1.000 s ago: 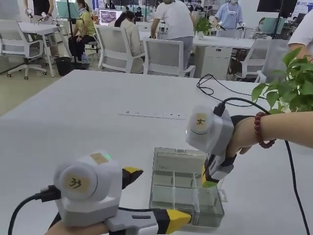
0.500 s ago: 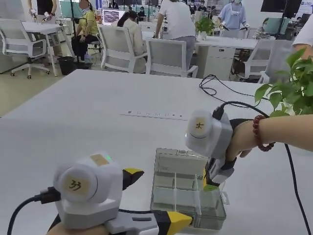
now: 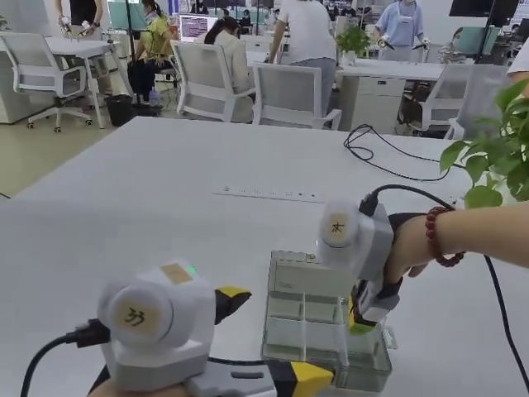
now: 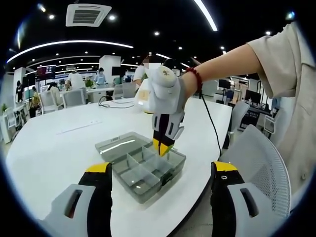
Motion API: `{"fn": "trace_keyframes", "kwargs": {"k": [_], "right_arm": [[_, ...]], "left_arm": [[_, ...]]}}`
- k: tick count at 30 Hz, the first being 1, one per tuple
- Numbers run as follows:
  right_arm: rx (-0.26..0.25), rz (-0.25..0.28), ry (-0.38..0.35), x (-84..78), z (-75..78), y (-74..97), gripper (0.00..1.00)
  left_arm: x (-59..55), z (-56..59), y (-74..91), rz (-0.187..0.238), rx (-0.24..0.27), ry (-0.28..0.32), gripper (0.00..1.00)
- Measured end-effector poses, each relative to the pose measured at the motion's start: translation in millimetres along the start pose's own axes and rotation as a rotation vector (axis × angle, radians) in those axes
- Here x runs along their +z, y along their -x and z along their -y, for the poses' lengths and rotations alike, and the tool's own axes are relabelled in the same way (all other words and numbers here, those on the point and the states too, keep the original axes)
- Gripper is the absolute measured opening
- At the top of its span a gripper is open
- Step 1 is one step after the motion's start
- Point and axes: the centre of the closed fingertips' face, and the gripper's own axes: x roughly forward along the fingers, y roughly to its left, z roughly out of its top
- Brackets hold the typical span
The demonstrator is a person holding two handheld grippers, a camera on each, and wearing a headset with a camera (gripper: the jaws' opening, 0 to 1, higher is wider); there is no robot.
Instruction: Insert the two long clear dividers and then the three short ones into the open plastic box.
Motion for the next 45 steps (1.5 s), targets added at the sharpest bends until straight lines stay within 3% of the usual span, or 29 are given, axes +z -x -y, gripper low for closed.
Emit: {"fn": "trace_keyframes", "kwargs": {"k": [17,24,34,38,41,45], "right_arm": [[0.031,-0.005,-0.039,-4.0,-2.0,-24.6,0.02],[0.041,0.002,-0.029,-3.8,-1.9,-23.9,0.02],[0.042,0.004,-0.027,-4.2,-4.8,-25.5,0.05],[0.052,0.038,-0.044,-3.9,-6.1,-27.7,0.11],[0.055,0.061,-0.043,-2.6,-6.2,-24.6,0.12],[0.047,0.116,-0.049,0.9,-6.6,-16.5,0.23]], "left_arm": [[-1.2,0.2,-1.9,-0.013,-0.004,-0.007,0.82],[4.6,-5.8,1.2,0.025,-0.001,0.067,0.82],[0.1,-7.5,-1.1,-0.009,0.013,0.048,0.81],[-2.7,-9.8,-0.7,-0.039,0.021,0.032,0.8],[-0.7,-10.8,-0.1,-0.034,0.022,0.031,0.8],[0.6,-14.1,0.5,-0.039,0.025,0.024,0.8]]}}
